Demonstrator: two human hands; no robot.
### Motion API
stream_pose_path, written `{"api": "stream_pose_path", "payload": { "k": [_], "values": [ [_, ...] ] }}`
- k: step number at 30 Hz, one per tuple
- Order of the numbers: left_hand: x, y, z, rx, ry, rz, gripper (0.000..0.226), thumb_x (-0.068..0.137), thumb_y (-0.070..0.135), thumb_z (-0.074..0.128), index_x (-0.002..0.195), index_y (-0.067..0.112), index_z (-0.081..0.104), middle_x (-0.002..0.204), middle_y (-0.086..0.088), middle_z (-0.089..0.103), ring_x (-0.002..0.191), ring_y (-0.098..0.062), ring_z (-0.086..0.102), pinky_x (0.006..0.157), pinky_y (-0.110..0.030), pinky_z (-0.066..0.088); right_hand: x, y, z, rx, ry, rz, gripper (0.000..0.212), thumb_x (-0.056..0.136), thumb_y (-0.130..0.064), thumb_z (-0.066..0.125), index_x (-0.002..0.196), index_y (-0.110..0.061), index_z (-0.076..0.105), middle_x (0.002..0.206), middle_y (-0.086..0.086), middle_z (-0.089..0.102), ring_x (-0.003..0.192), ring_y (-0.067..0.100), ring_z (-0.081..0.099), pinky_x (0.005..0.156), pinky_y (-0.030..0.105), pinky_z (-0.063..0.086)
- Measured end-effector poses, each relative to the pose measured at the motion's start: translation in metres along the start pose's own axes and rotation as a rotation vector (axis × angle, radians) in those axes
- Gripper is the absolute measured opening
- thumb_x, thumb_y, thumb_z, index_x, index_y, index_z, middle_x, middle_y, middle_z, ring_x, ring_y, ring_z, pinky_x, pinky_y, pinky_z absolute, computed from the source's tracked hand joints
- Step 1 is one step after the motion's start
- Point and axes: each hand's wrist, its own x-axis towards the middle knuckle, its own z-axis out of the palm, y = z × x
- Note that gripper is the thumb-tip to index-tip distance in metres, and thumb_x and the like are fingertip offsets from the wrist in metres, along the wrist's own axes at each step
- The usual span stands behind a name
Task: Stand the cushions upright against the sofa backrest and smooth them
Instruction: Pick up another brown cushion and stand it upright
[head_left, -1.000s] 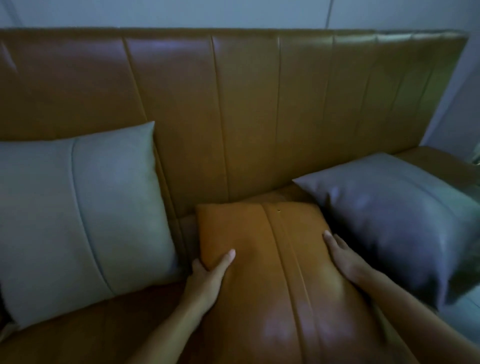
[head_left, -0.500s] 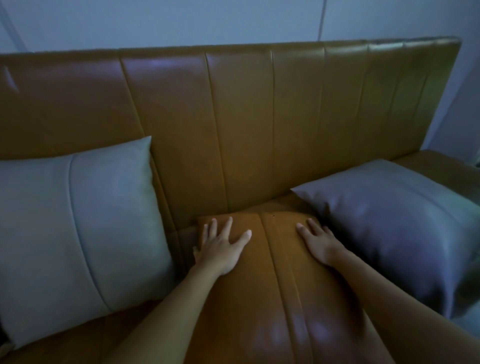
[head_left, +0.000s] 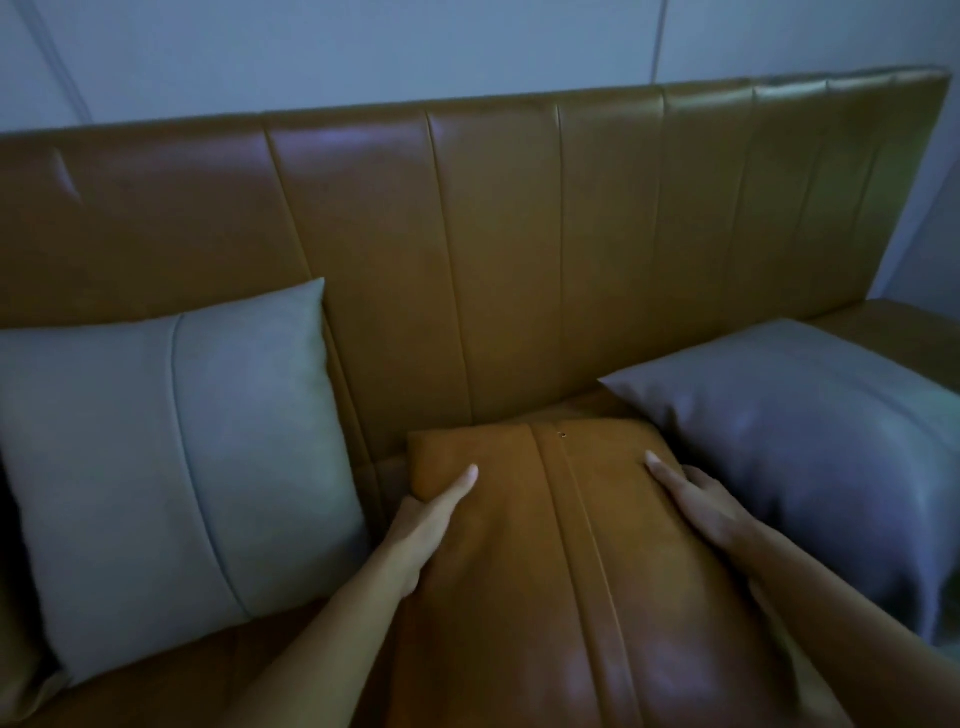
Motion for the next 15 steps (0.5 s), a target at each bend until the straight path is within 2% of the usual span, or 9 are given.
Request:
{"api": "stream_pose_path", "payload": {
  "k": [1, 5, 9, 10, 12, 15],
  "values": [
    [-0.002, 0.001, -0.001, -0.010, 0.001, 0.034, 0.124, 0.056, 0.081, 0.072, 0.154, 0.017, 0.030, 0.143, -0.010, 0.050, 0.123, -0.034, 0.053, 0.094, -0.043, 0.046, -0.006, -0.004, -0.004, 0.018, -0.010, -0.040, 0.080, 0.084, -0.071, 0.050, 0.142, -0.017, 0.047, 0.142, 0.008, 0.052, 0.126, 0.028, 0.049, 0.105, 0.039, 0.034],
    [-0.020, 0.023, -0.009, -0.102, 0.113, 0.252, 0.127, 0.043, 0.079, 0.078, 0.147, 0.020, 0.038, 0.130, -0.003, 0.060, 0.110, -0.026, 0.062, 0.096, -0.046, 0.053, -0.023, -0.029, -0.012, 0.108, 0.018, -0.249, 0.069, 0.086, -0.067, 0.049, 0.139, -0.024, 0.051, 0.135, 0.000, 0.057, 0.120, 0.018, 0.052, 0.102, 0.034, 0.036],
    [-0.034, 0.060, -0.025, -0.177, 0.205, 0.499, 0.122, 0.041, 0.077, 0.081, 0.143, 0.024, 0.038, 0.123, 0.003, 0.064, 0.103, -0.017, 0.065, 0.092, -0.043, 0.055, -0.017, -0.079, -0.013, 0.257, 0.154, -0.485, 0.056, 0.093, -0.058, 0.046, 0.137, -0.025, 0.051, 0.125, -0.007, 0.060, 0.108, 0.003, 0.056, 0.085, 0.022, 0.040],
    [-0.036, 0.069, -0.030, -0.187, 0.215, 0.560, 0.123, 0.041, 0.076, 0.082, 0.144, 0.026, 0.037, 0.125, 0.005, 0.063, 0.105, -0.014, 0.064, 0.091, -0.040, 0.054, -0.010, -0.095, -0.014, 0.287, 0.185, -0.524, 0.057, 0.092, -0.062, 0.046, 0.136, -0.026, 0.052, 0.125, -0.008, 0.061, 0.107, -0.001, 0.056, 0.085, 0.021, 0.042],
    [-0.037, 0.086, -0.039, -0.232, 0.230, 0.678, 0.122, 0.042, 0.074, 0.082, 0.146, 0.027, 0.037, 0.127, 0.008, 0.062, 0.106, -0.005, 0.061, 0.083, -0.026, 0.051, 0.007, -0.125, -0.016, 0.367, 0.209, -0.563, 0.065, 0.085, -0.073, 0.046, 0.133, -0.030, 0.053, 0.126, -0.009, 0.062, 0.113, 0.004, 0.057, 0.099, 0.031, 0.044],
    [-0.036, 0.112, -0.048, -0.298, 0.246, 0.780, 0.107, 0.053, 0.062, 0.083, 0.144, 0.024, 0.041, 0.124, 0.012, 0.061, 0.100, 0.007, 0.058, 0.072, -0.009, 0.047, 0.030, -0.159, -0.014, 0.414, 0.160, -0.586, 0.079, 0.077, -0.081, 0.047, 0.137, -0.031, 0.047, 0.129, -0.009, 0.060, 0.120, 0.011, 0.055, 0.109, 0.043, 0.040]
  ]
}}
